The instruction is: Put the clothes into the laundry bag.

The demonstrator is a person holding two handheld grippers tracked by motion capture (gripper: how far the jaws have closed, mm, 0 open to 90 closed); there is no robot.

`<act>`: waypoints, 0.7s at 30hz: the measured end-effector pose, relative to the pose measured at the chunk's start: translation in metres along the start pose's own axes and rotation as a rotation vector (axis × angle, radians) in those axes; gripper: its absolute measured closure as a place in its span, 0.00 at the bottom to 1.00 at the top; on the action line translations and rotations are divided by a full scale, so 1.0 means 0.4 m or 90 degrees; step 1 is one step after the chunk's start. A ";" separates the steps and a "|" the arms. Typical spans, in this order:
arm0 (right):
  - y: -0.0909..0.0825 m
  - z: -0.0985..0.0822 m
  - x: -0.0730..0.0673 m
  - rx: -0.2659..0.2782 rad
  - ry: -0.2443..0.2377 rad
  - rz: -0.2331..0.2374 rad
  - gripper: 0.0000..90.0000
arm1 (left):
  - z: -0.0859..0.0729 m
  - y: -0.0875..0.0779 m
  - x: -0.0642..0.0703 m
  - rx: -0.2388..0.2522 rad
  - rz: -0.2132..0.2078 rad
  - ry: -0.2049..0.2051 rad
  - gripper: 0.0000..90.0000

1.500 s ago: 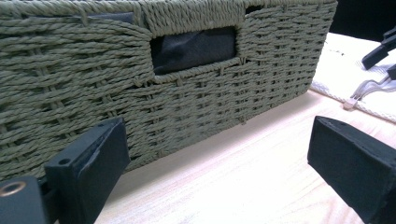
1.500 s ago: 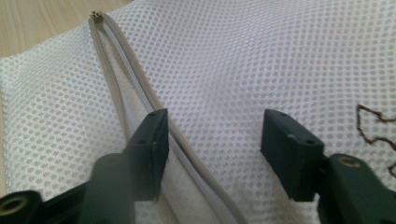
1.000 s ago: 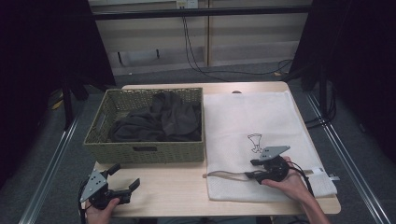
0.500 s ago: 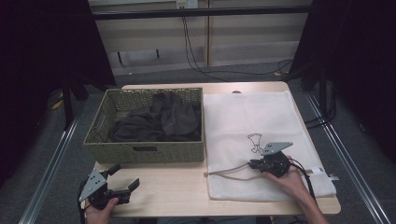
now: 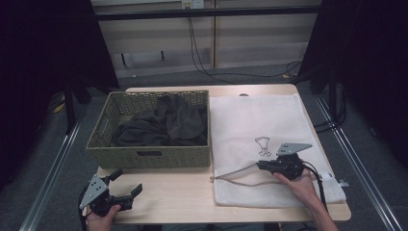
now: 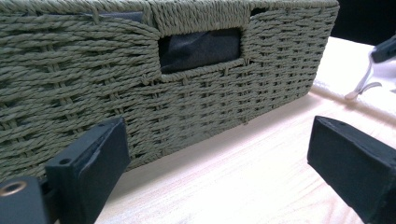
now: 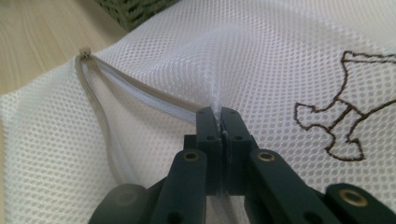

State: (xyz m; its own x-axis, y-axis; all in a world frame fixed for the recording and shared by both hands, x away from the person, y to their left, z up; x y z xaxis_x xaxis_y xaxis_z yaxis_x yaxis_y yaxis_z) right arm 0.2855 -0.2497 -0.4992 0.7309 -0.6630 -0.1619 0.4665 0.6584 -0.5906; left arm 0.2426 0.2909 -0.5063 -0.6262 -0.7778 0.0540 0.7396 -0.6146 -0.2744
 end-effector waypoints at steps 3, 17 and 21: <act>-0.012 0.007 0.002 0.018 0.002 0.000 0.98 | -0.001 0.003 0.001 -0.002 -0.002 -0.001 0.06; -0.054 0.051 0.000 0.077 0.017 0.000 0.99 | 0.001 0.007 -0.006 0.013 -0.017 -0.017 0.05; -0.070 0.069 0.006 0.097 0.018 -0.001 0.99 | 0.001 0.010 -0.002 0.010 -0.020 -0.022 0.05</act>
State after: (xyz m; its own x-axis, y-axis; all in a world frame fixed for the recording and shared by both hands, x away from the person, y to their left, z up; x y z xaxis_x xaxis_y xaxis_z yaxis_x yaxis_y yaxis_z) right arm 0.2879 -0.2598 -0.4614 0.7165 -0.6729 -0.1840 0.5401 0.7020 -0.4643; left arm 0.2461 0.2892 -0.5072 -0.6409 -0.7617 0.0954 0.7235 -0.6409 -0.2566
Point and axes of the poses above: each handheld gripper's, and its own axes: y roughly forward along the jaws, z roughly out of its top, x roughly to its right, the point moved 2 cm from there along y, roughly forward along the jaws, and after that the axes turned 1 degree about z, right-handed, at the moved point
